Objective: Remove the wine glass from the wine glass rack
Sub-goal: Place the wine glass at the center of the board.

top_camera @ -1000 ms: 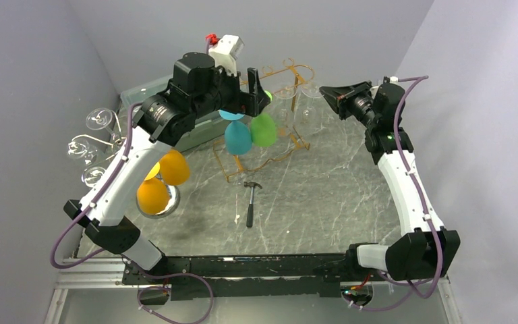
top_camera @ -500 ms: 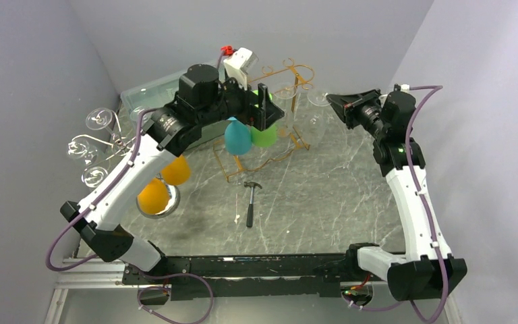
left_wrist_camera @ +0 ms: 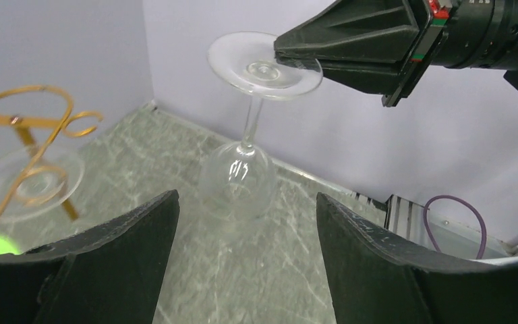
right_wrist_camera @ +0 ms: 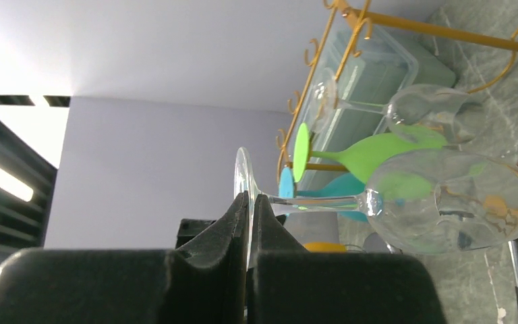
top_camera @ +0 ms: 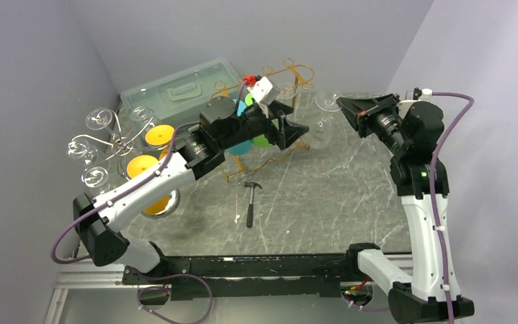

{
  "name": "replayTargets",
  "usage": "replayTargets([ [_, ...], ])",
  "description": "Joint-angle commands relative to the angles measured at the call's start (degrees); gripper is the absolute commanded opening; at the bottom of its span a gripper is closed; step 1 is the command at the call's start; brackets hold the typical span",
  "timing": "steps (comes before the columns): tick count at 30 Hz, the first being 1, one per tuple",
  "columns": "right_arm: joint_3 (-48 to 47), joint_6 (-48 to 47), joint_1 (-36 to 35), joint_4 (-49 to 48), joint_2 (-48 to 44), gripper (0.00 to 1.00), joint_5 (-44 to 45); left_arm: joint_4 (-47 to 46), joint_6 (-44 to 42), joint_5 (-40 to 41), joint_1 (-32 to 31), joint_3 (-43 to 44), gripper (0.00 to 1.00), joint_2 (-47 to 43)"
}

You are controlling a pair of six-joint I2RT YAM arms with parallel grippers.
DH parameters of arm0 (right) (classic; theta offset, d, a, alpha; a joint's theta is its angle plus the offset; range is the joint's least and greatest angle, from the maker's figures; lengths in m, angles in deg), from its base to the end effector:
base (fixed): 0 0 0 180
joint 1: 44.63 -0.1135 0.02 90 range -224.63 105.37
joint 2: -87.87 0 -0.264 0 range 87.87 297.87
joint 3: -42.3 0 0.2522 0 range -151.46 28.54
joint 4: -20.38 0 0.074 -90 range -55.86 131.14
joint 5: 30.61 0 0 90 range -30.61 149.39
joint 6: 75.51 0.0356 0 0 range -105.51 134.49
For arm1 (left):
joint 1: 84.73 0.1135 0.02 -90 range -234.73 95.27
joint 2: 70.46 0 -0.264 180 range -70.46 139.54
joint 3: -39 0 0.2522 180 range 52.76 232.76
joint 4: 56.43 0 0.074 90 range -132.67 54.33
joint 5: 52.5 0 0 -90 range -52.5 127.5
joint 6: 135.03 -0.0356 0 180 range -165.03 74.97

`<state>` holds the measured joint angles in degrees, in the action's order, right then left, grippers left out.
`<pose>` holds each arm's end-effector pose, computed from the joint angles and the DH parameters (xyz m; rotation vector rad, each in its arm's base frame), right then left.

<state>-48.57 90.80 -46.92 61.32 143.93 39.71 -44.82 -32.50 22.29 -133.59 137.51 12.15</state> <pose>0.1859 0.0194 0.4650 0.8737 1.6326 1.2866 0.2144 -0.2597 0.4525 0.7071 1.4273 -1.0484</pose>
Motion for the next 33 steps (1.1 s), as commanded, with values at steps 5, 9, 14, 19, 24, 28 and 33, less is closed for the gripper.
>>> replayTargets([
  [5,-6.0,2.0,0.2,1.8,-3.5,0.0,-1.7,-21.3,-4.2,-0.3,-5.2,-0.3,0.75,4.9],
  [9,-7.5,2.1,0.2,2.9,-3.9,0.0,-1.9,-24.9,-5.2,1.4,-6.5,0.9,0.7,7.8],
  [14,-8.3,2.6,0.2,3.2,-4.1,0.0,-2.5,-29.7,-5.6,3.2,-7.2,2.2,0.66,11.0],
  [19,-8.5,2.8,0.2,3.2,-4.3,0.0,-2.5,-33.3,-5.1,3.3,-7.3,4.5,0.62,14.0],
  [24,-8.6,2.8,0.2,3.0,-4.4,0.0,-2.1,-35.3,-4.0,3.8,-7.4,5.5,0.5,15.7],
  [28,-9.5,2.5,0.2,2.6,-3.6,0.0,-2.1,-35.2,-3.2,3.3,-7.4,7.0,0.34,16.9],
  [33,-9.8,2.0,0.2,1.4,-2.6,0.0,-2.8,-32.9,-2.3,4.3,-7.6,9.1,0.07,17.8],
])
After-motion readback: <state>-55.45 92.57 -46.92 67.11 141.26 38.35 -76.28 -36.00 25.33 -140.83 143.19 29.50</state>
